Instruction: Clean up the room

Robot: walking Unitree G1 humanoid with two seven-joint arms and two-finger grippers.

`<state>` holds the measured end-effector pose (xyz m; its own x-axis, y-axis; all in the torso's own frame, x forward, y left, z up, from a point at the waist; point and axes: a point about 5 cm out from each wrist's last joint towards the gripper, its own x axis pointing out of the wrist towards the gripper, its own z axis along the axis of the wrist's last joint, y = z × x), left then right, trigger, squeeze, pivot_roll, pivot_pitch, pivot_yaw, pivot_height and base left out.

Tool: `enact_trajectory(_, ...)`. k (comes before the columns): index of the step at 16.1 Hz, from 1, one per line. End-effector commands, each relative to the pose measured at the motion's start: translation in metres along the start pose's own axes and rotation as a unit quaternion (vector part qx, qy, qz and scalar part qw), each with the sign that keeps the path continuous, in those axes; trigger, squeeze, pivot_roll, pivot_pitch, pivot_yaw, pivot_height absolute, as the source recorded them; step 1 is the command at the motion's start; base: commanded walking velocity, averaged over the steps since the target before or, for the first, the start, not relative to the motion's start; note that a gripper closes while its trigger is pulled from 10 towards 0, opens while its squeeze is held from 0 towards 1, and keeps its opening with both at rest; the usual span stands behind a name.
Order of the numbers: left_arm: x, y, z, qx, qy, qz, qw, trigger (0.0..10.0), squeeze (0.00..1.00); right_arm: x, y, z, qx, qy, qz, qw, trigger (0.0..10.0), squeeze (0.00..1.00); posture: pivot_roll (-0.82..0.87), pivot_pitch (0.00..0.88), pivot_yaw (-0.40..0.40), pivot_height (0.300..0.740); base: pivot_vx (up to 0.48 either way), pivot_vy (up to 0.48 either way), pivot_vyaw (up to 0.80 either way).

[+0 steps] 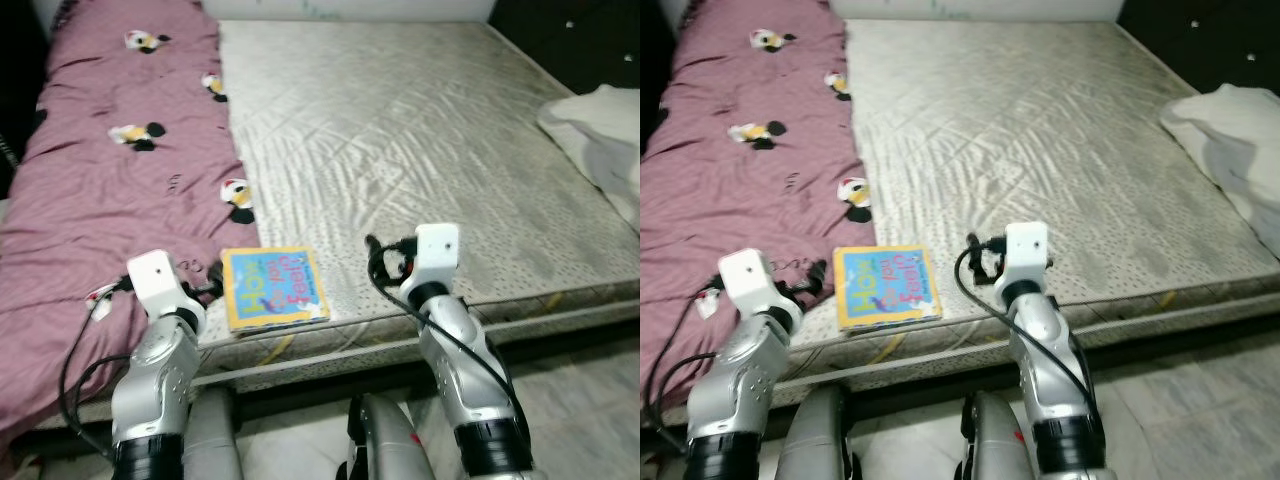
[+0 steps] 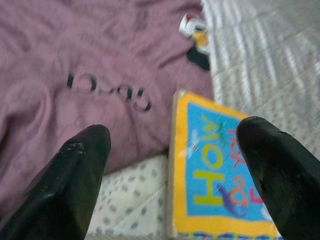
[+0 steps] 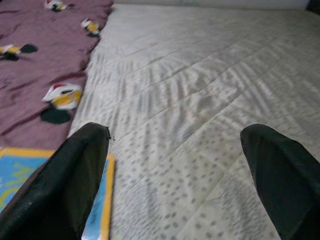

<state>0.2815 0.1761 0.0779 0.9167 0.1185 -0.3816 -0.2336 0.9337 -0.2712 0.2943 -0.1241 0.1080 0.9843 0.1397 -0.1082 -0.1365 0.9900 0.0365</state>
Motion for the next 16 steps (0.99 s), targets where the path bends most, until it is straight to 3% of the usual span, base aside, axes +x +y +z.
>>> enact_trajectory(1, 0.006, 0.0, 0.002, 0.003, 0.01, 0.004, 1.0, 10.0, 0.0, -0.004, -0.006, 0.003, -0.001, -0.006, -0.006, 1.0, 10.0, 0.0, -0.05, 0.092, -0.078, 0.576, 0.0, 0.0, 0.0)
enact_trajectory(6, 0.019, 0.008, 0.002, 0.015, 0.025, 0.022, 0.999, 10.0, 0.0, -0.013, -0.017, 0.001, -0.014, 0.006, -0.021, 1.0, 10.0, 0.0, -0.08, 0.099, -0.081, 0.551, 0.0, 0.0, 0.0)
enact_trajectory(10, 0.024, 0.009, 0.006, 0.016, 0.018, 0.025, 0.999, 10.0, 0.0, -0.014, -0.017, 0.001, -0.016, 0.01, -0.021, 1.0, 10.0, 0.0, -0.08, 0.096, -0.083, 0.551, 0.0, 0.0, 0.0)
enact_trajectory(13, 0.032, 0.014, 0.014, 0.025, 0.006, 0.032, 0.999, 10.0, 0.0, -0.014, -0.016, 0.001, -0.014, 0.009, -0.019, 1.0, 10.0, 0.0, -0.08, 0.09, -0.084, 0.521, 0.0, 0.0, 0.0)
enact_trajectory(16, 0.041, 0.016, 0.014, 0.027, 0.018, 0.032, 0.999, 10.0, 0.0, -0.016, -0.02, 0.003, -0.018, 0.006, -0.025, 1.0, 10.0, 0.0, -0.08, 0.09, -0.084, 0.521, 0.0, 0.0, 0.0)
